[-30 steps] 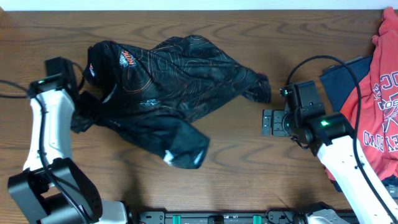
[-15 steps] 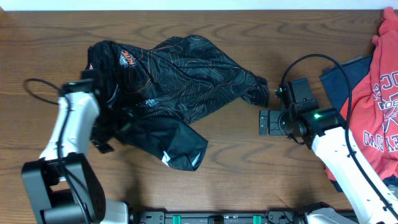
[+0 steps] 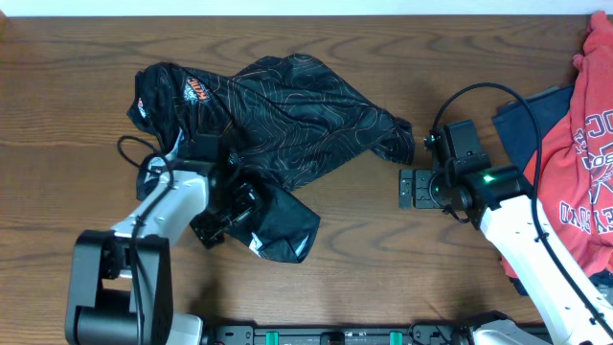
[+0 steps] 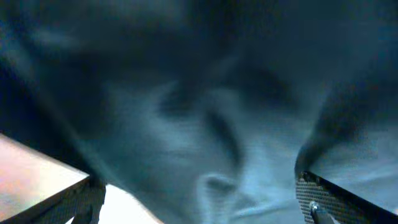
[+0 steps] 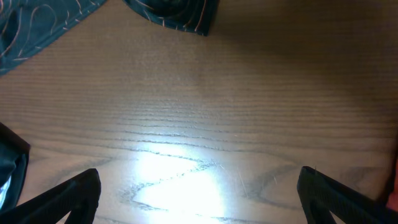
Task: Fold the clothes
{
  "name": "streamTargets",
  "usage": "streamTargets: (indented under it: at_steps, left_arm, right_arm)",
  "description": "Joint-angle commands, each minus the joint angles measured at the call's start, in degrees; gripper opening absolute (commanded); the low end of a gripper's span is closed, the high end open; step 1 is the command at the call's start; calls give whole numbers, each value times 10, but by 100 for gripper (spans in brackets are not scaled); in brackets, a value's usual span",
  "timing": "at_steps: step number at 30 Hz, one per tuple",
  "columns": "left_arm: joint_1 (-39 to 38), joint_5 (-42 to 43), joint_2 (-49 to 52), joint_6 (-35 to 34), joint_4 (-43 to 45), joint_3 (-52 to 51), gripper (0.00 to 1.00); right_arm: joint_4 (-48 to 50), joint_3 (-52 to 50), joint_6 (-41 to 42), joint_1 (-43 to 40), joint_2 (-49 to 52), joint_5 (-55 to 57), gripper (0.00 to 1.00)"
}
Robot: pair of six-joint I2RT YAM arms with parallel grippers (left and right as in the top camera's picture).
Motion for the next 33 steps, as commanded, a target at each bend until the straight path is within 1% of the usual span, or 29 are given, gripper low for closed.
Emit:
streamTargets:
  at_steps: [1, 2, 5, 6, 7, 8, 11, 14, 18, 22, 24, 27, 30, 33]
  left_arm:
    - [-22, 6, 10, -24, 41, -23, 89]
    - [-25, 0, 10, -24, 45, -23, 79]
    - [-27, -14, 10, -24, 62, -23, 38]
    - [-26, -20, 10, -24, 66, -23, 28]
    - [-25, -23, 10, -24, 70, -23, 15]
    - [-24, -24, 10, -24, 71, -23, 6]
    - [-18, -23, 9, -17, 72, -21, 6]
    - [-8, -9, -9, 14, 48, -9, 6]
    - [14, -1, -70, 63, -43, 21, 6]
    - [65, -1, -163, 99, -133, 41, 6]
    - [95, -1, -206, 100, -162, 42, 6]
    - [134, 0, -261, 104, -190, 42, 6]
    - [153, -1, -293, 137, -199, 42, 6]
    - [173, 0, -308, 140, -200, 42, 6]
  right_arm:
    - [0, 4, 8, -4, 0, 0, 99]
    - [-1, 4, 8, -4, 0, 0, 99]
    - [-3, 4, 8, -4, 0, 0, 99]
    - [-3, 4, 8, -4, 0, 0, 99]
    - [-4, 4, 8, -4, 0, 0, 99]
    - [-4, 4, 8, -4, 0, 0, 99]
    - [-5, 4, 8, -4, 0, 0, 99]
    - [-6, 4, 8, -4, 1, 0, 99]
    - [-16, 4, 8, -4, 4, -11, 98]
    - [-16, 4, 8, -3, 28, -34, 99]
    - [1, 4, 7, -2, 46, -56, 99]
    - [44, 4, -11, 6, 81, -134, 99]
    - [94, 4, -10, 19, 116, -194, 98]
    - [140, 4, 45, 30, 151, -229, 94]
